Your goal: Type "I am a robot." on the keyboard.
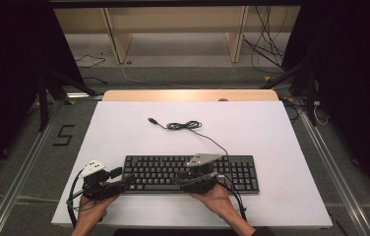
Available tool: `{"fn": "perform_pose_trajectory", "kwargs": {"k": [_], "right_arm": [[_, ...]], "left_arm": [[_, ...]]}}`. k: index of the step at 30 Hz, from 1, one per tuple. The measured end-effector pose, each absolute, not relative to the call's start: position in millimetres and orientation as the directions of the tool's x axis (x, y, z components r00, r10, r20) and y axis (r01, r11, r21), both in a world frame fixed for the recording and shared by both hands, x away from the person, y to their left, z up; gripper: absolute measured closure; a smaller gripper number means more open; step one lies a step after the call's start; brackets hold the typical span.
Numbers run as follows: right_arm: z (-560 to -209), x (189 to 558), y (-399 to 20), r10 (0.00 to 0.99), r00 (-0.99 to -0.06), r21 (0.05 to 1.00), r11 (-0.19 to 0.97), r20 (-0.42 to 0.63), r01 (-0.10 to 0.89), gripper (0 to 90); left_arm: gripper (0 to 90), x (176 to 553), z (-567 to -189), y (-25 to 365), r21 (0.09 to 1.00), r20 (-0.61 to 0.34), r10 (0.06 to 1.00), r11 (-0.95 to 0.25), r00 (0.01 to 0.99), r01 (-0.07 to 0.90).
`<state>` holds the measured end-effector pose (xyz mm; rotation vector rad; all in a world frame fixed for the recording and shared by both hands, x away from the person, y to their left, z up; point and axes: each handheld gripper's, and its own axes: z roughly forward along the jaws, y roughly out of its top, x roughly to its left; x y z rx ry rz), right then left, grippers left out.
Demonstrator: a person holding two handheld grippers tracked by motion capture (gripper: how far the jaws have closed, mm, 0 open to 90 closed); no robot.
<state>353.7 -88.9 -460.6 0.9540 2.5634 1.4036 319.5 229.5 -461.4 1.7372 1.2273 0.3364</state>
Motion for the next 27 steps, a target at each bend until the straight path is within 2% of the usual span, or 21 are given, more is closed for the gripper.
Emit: {"fn": "perform_pose_trajectory", "kwargs": {"k": [4,8,27], "right_arm": [[-457,352,-95,0.564,-0.798,0.790,0.380,0.214,0.481,48.9],[-453,350,-100,0.568,-0.796,0.800,0.370,0.208,0.473,45.0],[-446,343,-120,0.600,-0.778,0.825,0.334,0.186,0.456,35.9]], "left_arm": [[46.4,321,-461,228,0.805,-0.278,0.843,-0.058,0.461,0.591],[51.7,323,-461,227,0.803,-0.274,0.839,-0.069,0.470,0.592],[78.1,341,-463,220,0.769,-0.225,0.833,-0.167,0.506,0.617]]}}
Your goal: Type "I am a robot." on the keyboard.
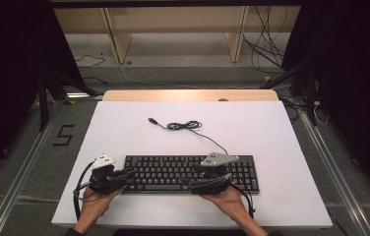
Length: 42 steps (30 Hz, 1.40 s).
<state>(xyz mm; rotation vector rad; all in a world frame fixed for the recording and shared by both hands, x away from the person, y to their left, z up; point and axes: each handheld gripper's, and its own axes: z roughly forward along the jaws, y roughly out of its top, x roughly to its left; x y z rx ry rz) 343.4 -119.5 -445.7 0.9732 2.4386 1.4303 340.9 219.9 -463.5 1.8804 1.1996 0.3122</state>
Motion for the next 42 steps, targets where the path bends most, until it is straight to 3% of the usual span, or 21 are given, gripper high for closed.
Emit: {"fn": "perform_pose_trajectory", "kwargs": {"k": [8,42], "right_arm": [[-445,342,-121,0.607,-0.774,0.828,0.329,0.183,0.454,33.8],[-442,337,-123,0.611,-0.773,0.837,0.324,0.171,0.441,32.4]], "left_arm": [[88.7,345,-466,218,0.752,-0.208,0.835,-0.196,0.509,0.629],[89.0,359,-479,211,0.697,-0.199,0.840,-0.241,0.505,0.676]]}}
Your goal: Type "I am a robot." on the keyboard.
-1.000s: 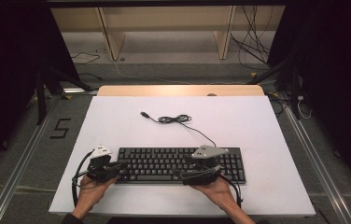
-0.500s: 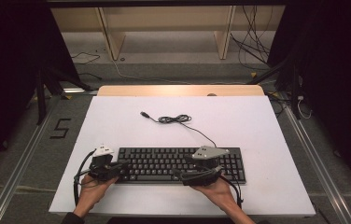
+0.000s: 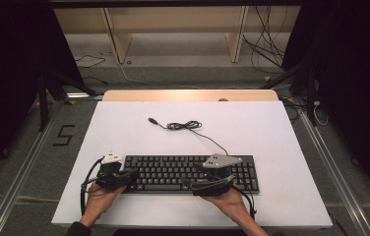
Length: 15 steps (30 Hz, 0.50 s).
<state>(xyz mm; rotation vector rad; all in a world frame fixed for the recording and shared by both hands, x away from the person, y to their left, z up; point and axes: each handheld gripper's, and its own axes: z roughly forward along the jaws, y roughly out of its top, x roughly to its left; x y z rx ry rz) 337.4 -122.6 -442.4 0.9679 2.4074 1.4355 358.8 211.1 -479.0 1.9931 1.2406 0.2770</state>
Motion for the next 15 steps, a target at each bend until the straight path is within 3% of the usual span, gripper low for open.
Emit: {"fn": "perform_pose_trajectory", "kwargs": {"k": [10,15], "right_arm": [[-443.7,337.5,-121.3,0.613,-0.772,0.838,0.325,0.166,0.439,32.9],[-446.4,339.3,-117.8,0.610,-0.774,0.832,0.330,0.173,0.446,34.8]], "left_arm": [[88.2,356.5,-478.5,209.7,0.708,-0.187,0.843,-0.240,0.505,0.664],[77.8,353.5,-473.5,211.9,0.732,-0.207,0.834,-0.215,0.512,0.646]]}}
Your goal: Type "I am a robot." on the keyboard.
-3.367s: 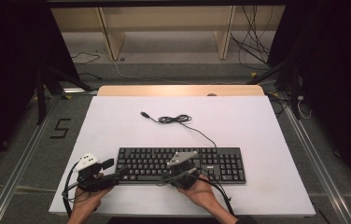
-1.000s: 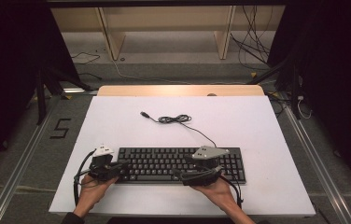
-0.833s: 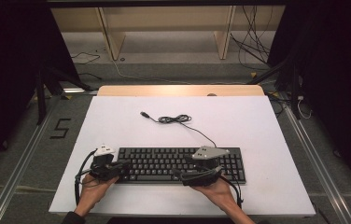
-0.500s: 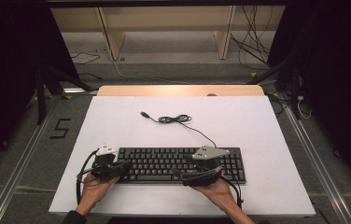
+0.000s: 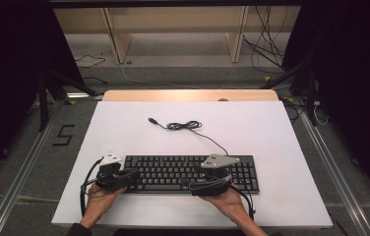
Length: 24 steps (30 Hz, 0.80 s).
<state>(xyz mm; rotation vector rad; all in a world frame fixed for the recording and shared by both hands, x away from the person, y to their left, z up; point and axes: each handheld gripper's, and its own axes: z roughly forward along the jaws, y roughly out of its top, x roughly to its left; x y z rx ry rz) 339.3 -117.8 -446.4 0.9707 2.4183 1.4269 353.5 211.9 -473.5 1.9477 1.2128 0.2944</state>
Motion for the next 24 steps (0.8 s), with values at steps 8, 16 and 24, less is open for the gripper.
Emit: {"fn": "perform_pose_trajectory", "kwargs": {"k": [8,16,24], "right_arm": [[-449,342,-113,0.601,-0.779,0.826,0.338,0.179,0.450,43.0],[-451,347,-107,0.594,-0.782,0.818,0.343,0.192,0.461,61.0],[-454,351,-99,0.579,-0.793,0.812,0.362,0.189,0.458,75.0]], "left_arm": [[59.4,343,-465,214,0.774,-0.259,0.807,-0.156,0.531,0.614],[43.2,334,-460,215,0.799,-0.277,0.789,-0.127,0.548,0.587],[32.7,326,-457,215,0.831,-0.285,0.780,-0.090,0.558,0.549]]}}
